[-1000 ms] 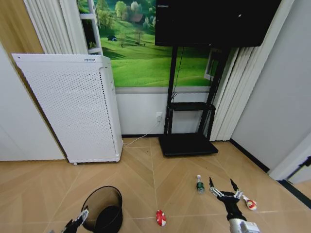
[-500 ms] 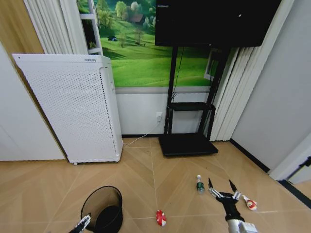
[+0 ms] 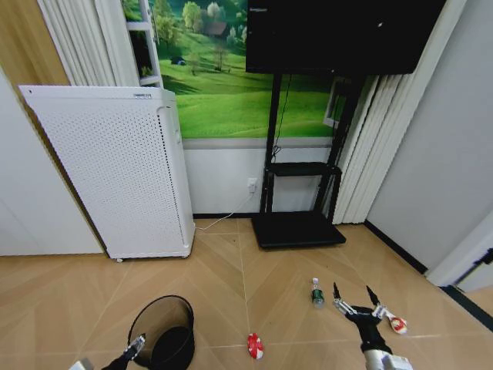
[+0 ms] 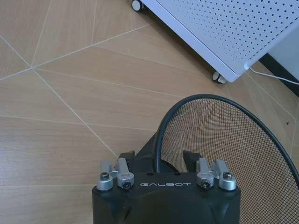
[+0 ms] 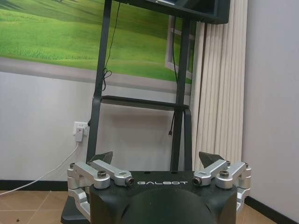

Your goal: Pick up the trash bin and place the garbage on the floor into it.

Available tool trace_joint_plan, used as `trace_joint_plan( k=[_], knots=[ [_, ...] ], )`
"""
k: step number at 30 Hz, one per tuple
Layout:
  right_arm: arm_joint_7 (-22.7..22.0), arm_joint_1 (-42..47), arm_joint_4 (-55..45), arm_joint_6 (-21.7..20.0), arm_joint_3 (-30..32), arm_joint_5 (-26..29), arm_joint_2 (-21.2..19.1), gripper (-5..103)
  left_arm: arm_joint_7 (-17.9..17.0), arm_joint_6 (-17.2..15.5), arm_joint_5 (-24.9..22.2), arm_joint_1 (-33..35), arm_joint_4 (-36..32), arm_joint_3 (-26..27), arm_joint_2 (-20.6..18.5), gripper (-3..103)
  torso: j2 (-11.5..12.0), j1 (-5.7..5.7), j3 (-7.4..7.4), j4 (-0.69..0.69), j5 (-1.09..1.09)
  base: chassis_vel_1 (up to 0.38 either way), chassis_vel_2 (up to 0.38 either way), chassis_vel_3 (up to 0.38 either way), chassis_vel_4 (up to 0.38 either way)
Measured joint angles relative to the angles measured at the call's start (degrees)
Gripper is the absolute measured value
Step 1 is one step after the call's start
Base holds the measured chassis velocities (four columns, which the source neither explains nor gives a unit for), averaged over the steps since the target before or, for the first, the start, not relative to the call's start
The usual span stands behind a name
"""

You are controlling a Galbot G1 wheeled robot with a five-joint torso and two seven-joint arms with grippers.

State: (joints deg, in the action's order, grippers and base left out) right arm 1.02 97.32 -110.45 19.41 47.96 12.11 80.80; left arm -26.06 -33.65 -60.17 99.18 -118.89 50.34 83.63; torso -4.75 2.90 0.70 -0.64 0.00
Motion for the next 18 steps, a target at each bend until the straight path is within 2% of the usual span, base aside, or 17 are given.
trace_joint_plan(
  k=[1,2,4,6,7,8,10,11,13,16,18],
  knots=[
    [0.0,0.0,0.0,0.0,0.1,0.1,-0.1,100,0.0,0.1,-0.1,0.0,0.1,0.0,0.0,56,0.0,0.00,0.00,0.00,0.00,0.000,0.000,0.000,0.000],
    [0.0,0.0,0.0,0.0,0.1,0.1,-0.1,100,0.0,0.1,-0.1,0.0,0.1,0.0,0.0,56,0.0,0.00,0.00,0.00,0.00,0.000,0.000,0.000,0.000],
    [0.0,0.0,0.0,0.0,0.1,0.2,-0.2,100,0.0,0.3,-0.2,0.0,0.2,0.0,-0.1,45,0.0,0.00,0.00,0.00,-0.01,0.000,0.000,0.000,0.000],
    [0.0,0.0,0.0,0.0,0.1,0.2,-0.2,100,0.1,0.3,-0.3,0.0,0.2,0.0,-0.1,45,0.0,0.00,0.00,0.00,-0.01,0.000,0.000,0.000,0.000],
    [0.0,0.0,0.1,0.0,0.0,0.1,-0.1,100,0.1,0.4,-0.4,0.0,0.5,0.0,0.0,34,0.0,0.00,0.00,0.00,0.00,0.000,0.000,0.000,0.000],
    [0.0,0.0,0.1,0.0,0.0,0.1,-0.1,100,0.1,0.4,-0.4,0.0,0.5,0.0,0.0,34,0.0,0.00,0.00,0.00,0.00,0.000,0.000,0.000,0.000],
    [0.0,-0.1,0.1,0.0,-0.1,0.1,0.0,100,0.2,0.7,-0.8,0.0,0.8,0.0,0.2,24,0.0,0.00,0.00,0.00,0.00,0.000,0.000,0.000,0.000],
    [0.0,-0.1,0.1,0.0,-0.1,0.1,0.0,100,0.2,0.7,-0.8,0.0,0.8,0.0,0.2,24,0.0,0.00,0.00,0.00,0.00,0.000,0.000,0.000,0.000],
    [-0.1,-0.2,0.4,0.1,-0.1,0.1,0.0,100,0.3,1.1,-1.0,0.3,1.0,0.1,0.5,13,0.0,0.00,0.00,0.00,-0.02,0.000,0.000,0.000,0.000],
    [-0.1,-0.4,0.5,0.1,-0.1,0.1,-0.1,100,0.6,1.5,-1.7,0.3,1.3,0.2,0.6,7,0.0,0.00,0.00,-0.01,0.01,0.000,0.000,0.000,0.000],
    [-0.1,-0.4,0.6,0.1,-0.1,0.1,-0.1,100,0.9,1.8,-1.7,0.4,1.4,0.2,0.6,7,0.0,0.00,0.00,-0.01,0.01,0.000,0.000,0.000,0.000]
  ],
)
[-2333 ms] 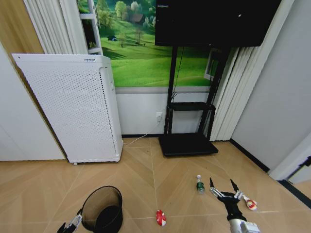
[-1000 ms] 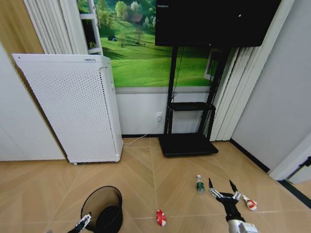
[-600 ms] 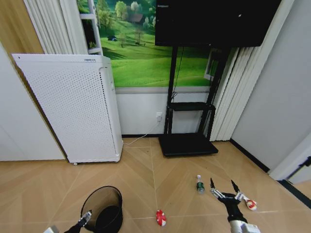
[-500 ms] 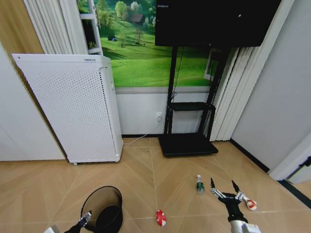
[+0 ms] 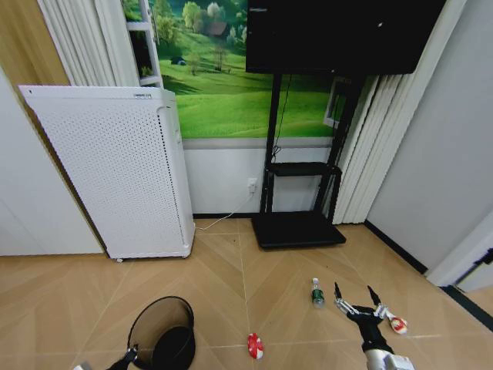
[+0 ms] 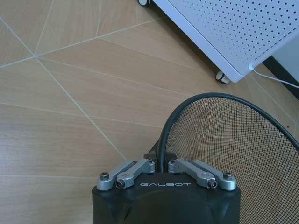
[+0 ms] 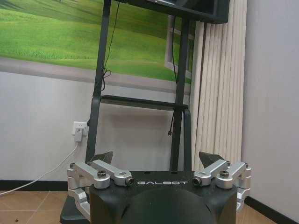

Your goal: Pick up the trash bin and place the garbage on the floor into it.

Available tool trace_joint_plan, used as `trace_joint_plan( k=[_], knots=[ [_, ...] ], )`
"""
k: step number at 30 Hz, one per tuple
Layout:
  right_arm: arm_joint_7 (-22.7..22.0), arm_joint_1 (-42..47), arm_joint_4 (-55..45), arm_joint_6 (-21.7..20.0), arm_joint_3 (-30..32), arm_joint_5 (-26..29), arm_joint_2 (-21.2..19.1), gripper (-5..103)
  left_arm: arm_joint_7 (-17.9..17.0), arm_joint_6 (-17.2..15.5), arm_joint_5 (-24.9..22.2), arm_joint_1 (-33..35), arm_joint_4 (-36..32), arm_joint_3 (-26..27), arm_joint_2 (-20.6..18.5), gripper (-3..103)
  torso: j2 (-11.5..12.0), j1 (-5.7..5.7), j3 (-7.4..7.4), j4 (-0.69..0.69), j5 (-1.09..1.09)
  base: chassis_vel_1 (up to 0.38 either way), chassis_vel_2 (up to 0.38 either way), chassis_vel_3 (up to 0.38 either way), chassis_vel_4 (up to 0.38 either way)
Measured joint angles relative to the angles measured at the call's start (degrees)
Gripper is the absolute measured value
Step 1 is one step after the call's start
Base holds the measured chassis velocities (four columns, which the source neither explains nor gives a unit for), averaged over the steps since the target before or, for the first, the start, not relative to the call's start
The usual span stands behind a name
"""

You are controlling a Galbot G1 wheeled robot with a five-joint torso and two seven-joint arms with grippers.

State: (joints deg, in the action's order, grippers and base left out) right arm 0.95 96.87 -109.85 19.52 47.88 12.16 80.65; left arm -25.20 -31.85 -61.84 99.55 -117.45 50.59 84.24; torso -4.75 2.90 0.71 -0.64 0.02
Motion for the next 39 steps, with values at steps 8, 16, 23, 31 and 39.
trace_joint_plan(
  k=[8,16,23,31,39],
  knots=[
    [0.0,0.0,0.4,0.2,-0.2,-0.3,0.2,100,7.2,6.7,3.5,2.0,-0.6,0.8,-0.6,7,0.0,0.00,0.00,0.01,-0.03,0.000,0.000,0.000,0.000],
    [-1.7,0.2,0.4,-0.5,-0.5,-0.3,0.5,100,19.5,19.3,17.0,2.6,0.7,3.8,-0.9,7,0.0,0.00,0.00,0.00,-0.01,0.000,0.000,0.000,0.000],
    [-1.3,0.5,2.4,0.1,-1.6,-3.7,1.0,100,24.7,35.4,33.5,1.2,2.4,9.9,-1.4,7,0.0,0.00,0.00,0.02,-0.01,0.000,0.000,0.000,0.000],
    [-0.1,2.1,2.8,0.6,-2.1,-6.6,2.1,100,25.5,38.6,33.3,1.4,1.3,12.7,-2.3,7,0.0,0.00,0.00,0.00,-0.02,0.000,0.000,0.000,0.000],
    [-0.1,2.2,3.1,1.1,-2.5,-7.0,2.4,100,25.7,38.9,32.5,1.3,0.9,12.1,-2.0,7,0.0,0.00,0.00,0.00,-0.01,0.041,0.035,-0.037,-0.046]
  ],
)
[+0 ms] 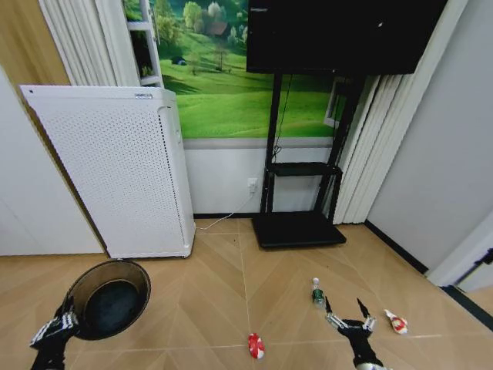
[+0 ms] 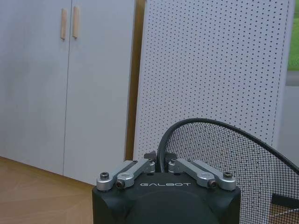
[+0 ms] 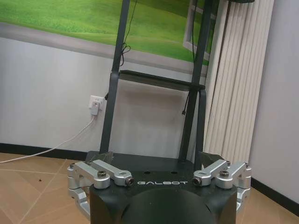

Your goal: Pick up the trash bin and place the garbage on the floor into it.

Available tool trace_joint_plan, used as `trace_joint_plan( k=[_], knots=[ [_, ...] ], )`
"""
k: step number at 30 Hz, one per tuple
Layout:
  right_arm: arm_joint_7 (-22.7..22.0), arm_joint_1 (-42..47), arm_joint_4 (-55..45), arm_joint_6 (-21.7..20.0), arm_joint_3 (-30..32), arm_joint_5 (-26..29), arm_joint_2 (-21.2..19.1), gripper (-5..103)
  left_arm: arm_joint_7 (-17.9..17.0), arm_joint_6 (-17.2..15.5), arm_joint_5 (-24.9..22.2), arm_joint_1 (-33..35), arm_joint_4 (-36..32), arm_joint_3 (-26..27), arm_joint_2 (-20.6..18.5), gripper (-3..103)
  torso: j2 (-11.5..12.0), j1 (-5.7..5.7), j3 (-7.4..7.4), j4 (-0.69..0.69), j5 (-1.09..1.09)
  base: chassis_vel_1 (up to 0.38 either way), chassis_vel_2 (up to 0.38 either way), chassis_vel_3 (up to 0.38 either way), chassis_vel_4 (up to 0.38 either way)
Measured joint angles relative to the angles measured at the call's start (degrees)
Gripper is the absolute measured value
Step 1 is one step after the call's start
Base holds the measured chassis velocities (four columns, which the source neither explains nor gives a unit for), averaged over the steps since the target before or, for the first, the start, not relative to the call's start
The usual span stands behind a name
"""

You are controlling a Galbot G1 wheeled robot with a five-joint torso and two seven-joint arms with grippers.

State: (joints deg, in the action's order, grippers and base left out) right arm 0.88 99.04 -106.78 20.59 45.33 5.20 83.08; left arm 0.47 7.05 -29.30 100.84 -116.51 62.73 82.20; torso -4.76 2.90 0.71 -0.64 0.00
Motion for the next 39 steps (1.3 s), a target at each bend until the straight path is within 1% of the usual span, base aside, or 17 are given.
trace_joint_plan(
  k=[9,11,13,16,17,18,20,21,22,23,24,26,29,33,35,37,39],
  knots=[
    [0.0,-0.5,0.8,0.2,-0.7,-0.2,-0.1,100,0.0,0.2,0.2,-0.8,0.3,-0.6,0.2,7,0.0,0.00,0.00,0.00,0.01,0.185,0.167,-0.184,-0.197],
    [-0.3,-0.8,1.2,0.2,-1.2,-0.1,-0.2,100,0.1,0.3,0.2,-0.8,0.3,-0.7,0.2,7,0.0,0.01,0.01,0.02,-0.04,0.261,0.265,-0.253,-0.248],
    [-0.5,-1.0,1.5,-0.1,-1.7,0.6,-0.4,100,0.1,0.4,0.3,-0.8,0.3,-0.8,0.2,7,0.0,0.00,0.00,0.02,0.01,0.281,0.258,-0.239,-0.247],
    [-0.4,-2.3,2.6,-5.6,-2.8,2.5,-1.4,100,0.6,1.0,0.4,-0.8,0.2,-1.0,0.3,7,0.0,0.00,0.00,0.00,-0.02,0.254,0.250,-0.240,-0.266],
    [-0.4,-2.3,2.6,-5.6,-2.8,2.5,-1.4,100,0.6,1.0,0.4,-0.8,0.2,-1.0,0.3,7,0.0,0.00,0.00,0.00,-0.02,0.230,0.226,-0.225,-0.263],
    [-0.3,-3.0,3.2,-8.7,-3.2,3.0,-2.1,100,0.8,1.1,0.4,-0.7,0.0,-1.1,0.3,7,0.0,0.01,0.00,0.00,0.04,0.230,0.153,-0.203,-0.214],
    [0.3,-3.7,4.0,-14.3,-4.1,4.9,-3.2,100,1.0,1.3,0.4,-0.6,-0.4,-1.1,0.4,7,0.0,0.01,0.00,0.01,-0.01,0.159,0.096,-0.144,-0.136],
    [0.3,-3.7,4.0,-14.3,-4.1,4.9,-3.2,100,1.0,1.3,0.4,-0.6,-0.4,-1.1,0.4,7,0.0,0.01,0.00,0.01,-0.01,0.159,0.039,-0.085,-0.136],
    [1.1,-3.9,4.8,-18.5,-5.0,6.7,-4.0,100,1.1,1.6,0.3,-0.4,-0.6,-1.1,0.4,7,0.0,0.01,0.00,0.03,0.01,0.072,0.019,0.010,-0.044],
    [1.7,-4.1,5.6,-20.6,-5.6,7.6,-4.5,100,1.2,1.7,0.3,-0.3,-0.7,-1.1,0.4,7,0.0,0.00,0.00,0.02,0.01,0.000,0.000,0.000,0.000],
    [1.7,-4.1,5.6,-20.6,-5.6,7.6,-4.5,100,1.2,1.7,0.3,-0.3,-0.7,-1.1,0.4,7,0.0,0.00,0.00,0.02,0.01,0.000,0.000,0.000,0.000],
    [3.7,-5.9,10.0,-24.0,-7.6,7.8,-5.3,100,1.5,2.0,0.3,0.2,-1.2,-1.1,0.5,7,0.0,0.00,0.00,-0.01,-0.02,-0.069,-0.066,0.053,0.034],
    [4.0,-7.1,12.0,-24.6,-8.3,7.3,-5.4,100,1.6,2.0,0.3,0.4,-1.5,-1.1,0.6,7,0.0,0.00,0.00,-0.02,-0.01,-0.086,-0.093,0.037,0.048],
    [3.8,-11.9,20.3,-27.2,-11.7,7.6,-5.7,100,1.6,2.0,0.4,1.8,-3.1,-1.1,1.0,7,0.0,0.00,0.00,0.02,0.00,-0.015,-0.018,0.010,0.009],
    [4.1,-13.1,22.9,-27.4,-12.8,7.4,-5.7,100,1.7,2.0,0.7,2.2,-3.5,-1.1,1.0,7,0.0,0.00,0.01,0.00,0.00,0.000,0.000,0.000,0.000],
    [6.2,-15.5,27.7,-25.8,-13.1,4.3,-5.2,100,1.6,2.0,0.9,3.0,-4.6,-1.0,1.3,7,0.0,0.00,0.00,0.00,0.00,0.000,0.000,0.000,0.000],
    [6.7,-16.5,29.7,-25.4,-13.0,3.7,-4.9,100,1.7,2.0,1.0,3.6,-5.3,-0.9,1.4,7,0.0,0.00,0.00,0.01,0.00,0.000,0.000,0.000,0.000]
  ],
)
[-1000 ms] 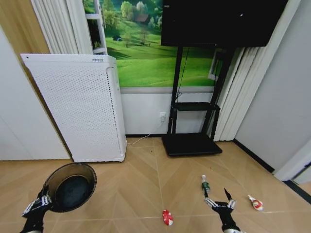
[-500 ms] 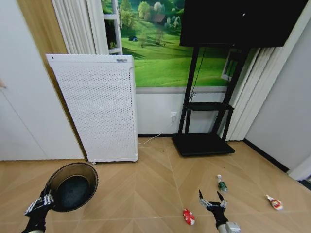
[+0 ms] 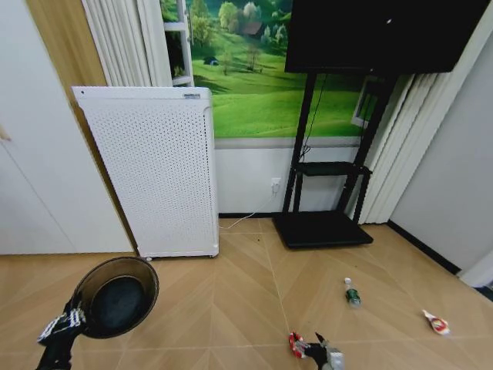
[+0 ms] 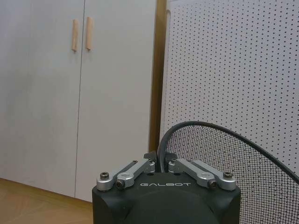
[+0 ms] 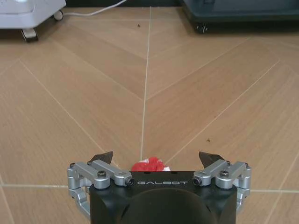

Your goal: Pick up the trash bin and place the garbage on the floor into it.

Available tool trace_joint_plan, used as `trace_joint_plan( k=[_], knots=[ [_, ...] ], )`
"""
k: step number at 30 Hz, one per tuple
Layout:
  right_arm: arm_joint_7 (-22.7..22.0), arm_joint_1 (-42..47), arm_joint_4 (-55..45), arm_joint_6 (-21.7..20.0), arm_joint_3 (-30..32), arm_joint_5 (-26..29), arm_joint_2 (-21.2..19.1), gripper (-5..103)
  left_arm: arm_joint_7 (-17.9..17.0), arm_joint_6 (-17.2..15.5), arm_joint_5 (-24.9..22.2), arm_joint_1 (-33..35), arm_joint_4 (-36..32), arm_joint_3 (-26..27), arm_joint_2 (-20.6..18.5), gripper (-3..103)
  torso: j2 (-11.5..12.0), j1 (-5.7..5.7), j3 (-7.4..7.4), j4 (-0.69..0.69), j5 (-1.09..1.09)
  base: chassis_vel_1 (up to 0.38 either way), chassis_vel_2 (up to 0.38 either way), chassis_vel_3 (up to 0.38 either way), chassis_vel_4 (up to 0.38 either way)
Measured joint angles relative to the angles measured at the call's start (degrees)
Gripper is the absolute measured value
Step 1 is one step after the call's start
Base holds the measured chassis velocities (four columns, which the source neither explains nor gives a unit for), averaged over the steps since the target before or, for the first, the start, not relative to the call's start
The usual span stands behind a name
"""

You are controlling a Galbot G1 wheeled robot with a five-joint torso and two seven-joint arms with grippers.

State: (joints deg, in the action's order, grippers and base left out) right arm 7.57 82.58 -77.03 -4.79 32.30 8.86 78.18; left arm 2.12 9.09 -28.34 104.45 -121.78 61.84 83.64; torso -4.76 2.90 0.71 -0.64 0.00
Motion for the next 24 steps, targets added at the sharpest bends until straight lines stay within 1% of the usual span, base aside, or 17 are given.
trace_joint_plan(
  k=[2,6,8,9,10,14,17,18,21,22,24],
  knots=[
    [0.2,-1.3,3.4,0.5,-0.2,-0.1,0.1,100,0.0,0.1,0.1,1.0,-0.8,0.1,0.4,7,0.0,0.00,0.00,0.00,-0.01,0.000,0.000,0.000,0.000],
    [0.3,-2.2,5.8,1.1,-0.5,-0.5,0.1,100,0.1,0.3,0.3,1.5,-1.0,0.2,0.8,7,0.0,0.00,0.00,0.00,0.01,0.000,0.000,0.000,0.000],
    [0.2,-3.4,8.7,1.7,-0.6,-1.5,0.5,100,0.1,0.5,0.4,2.1,-1.3,0.3,1.2,7,0.0,0.00,0.00,-0.02,-0.01,0.000,0.000,0.000,0.000],
    [0.0,-4.1,10.2,2.1,-0.6,-2.0,0.7,100,0.1,0.6,0.4,2.3,-1.4,0.3,1.3,7,0.0,0.00,0.00,0.01,0.00,0.000,0.000,0.000,0.000],
    [-0.2,-4.5,11.2,2.3,-0.5,-2.4,0.8,100,0.1,0.6,0.5,2.4,-1.6,0.3,1.4,7,0.0,0.00,0.00,0.01,-0.01,0.000,0.000,0.000,0.000],
    [0.0,-4.6,11.9,2.6,-0.4,-2.3,0.7,101,0.1,0.6,0.8,2.1,-1.7,0.3,1.6,7,0.0,0.00,0.00,-0.01,0.00,0.000,0.000,0.000,0.000],
    [1.2,-3.9,11.1,3.3,0.1,-1.6,0.5,87,0.1,0.6,1.5,1.5,-1.6,0.0,1.9,7,0.0,0.00,0.00,-0.01,-0.02,0.000,0.000,0.000,0.000],
    [1.2,-3.9,11.1,3.3,0.1,-1.6,0.5,87,0.1,0.6,1.5,1.5,-1.6,0.0,1.9,7,0.0,0.00,0.00,-0.01,-0.02,0.000,0.000,0.000,0.000],
    [2.1,-3.1,9.3,3.7,0.7,-0.8,0.1,71,0.1,0.5,2.5,0.7,-1.3,-0.7,2.3,7,0.0,0.00,0.00,-0.01,0.00,0.000,0.000,0.000,0.000],
    [2.1,-3.1,9.3,3.7,0.7,-0.8,0.1,71,0.1,0.5,2.5,0.7,-1.3,-0.7,2.3,7,0.0,0.00,0.00,-0.01,0.00,0.000,0.000,0.000,0.000],
    [2.4,-2.6,8.1,4.3,1.2,-0.4,0.1,60,0.1,0.3,2.8,0.3,-1.3,-1.1,2.4,7,0.0,0.00,0.00,0.00,0.00,0.000,0.000,0.000,0.000]
  ],
)
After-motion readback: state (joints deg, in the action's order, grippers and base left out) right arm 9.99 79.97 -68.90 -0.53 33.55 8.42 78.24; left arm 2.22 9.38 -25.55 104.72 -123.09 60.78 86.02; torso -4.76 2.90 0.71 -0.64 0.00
